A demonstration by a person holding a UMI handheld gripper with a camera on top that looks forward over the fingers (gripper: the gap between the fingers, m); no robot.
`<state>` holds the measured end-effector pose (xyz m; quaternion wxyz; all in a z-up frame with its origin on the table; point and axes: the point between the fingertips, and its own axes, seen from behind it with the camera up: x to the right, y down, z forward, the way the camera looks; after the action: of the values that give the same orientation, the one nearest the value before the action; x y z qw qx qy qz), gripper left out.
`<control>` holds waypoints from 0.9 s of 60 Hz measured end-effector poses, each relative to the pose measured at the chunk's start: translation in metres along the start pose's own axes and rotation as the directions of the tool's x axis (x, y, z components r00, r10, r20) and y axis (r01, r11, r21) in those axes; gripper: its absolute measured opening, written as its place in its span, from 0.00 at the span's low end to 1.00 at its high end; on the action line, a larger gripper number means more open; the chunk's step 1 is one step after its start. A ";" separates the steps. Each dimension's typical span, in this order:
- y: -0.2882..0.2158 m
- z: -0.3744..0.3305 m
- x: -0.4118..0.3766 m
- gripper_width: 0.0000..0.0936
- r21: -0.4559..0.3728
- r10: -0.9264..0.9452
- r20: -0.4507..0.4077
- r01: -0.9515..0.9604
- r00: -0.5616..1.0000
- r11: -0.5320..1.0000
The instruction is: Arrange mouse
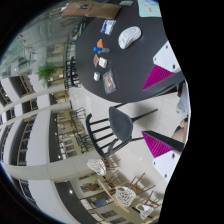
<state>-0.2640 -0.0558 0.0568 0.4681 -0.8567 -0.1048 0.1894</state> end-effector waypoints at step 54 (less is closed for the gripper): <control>-0.029 0.045 0.325 0.81 -0.055 0.060 -0.394 -0.089 0.917 0.995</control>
<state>0.0114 0.1101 -0.0147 0.4413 -0.8968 0.0169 0.0278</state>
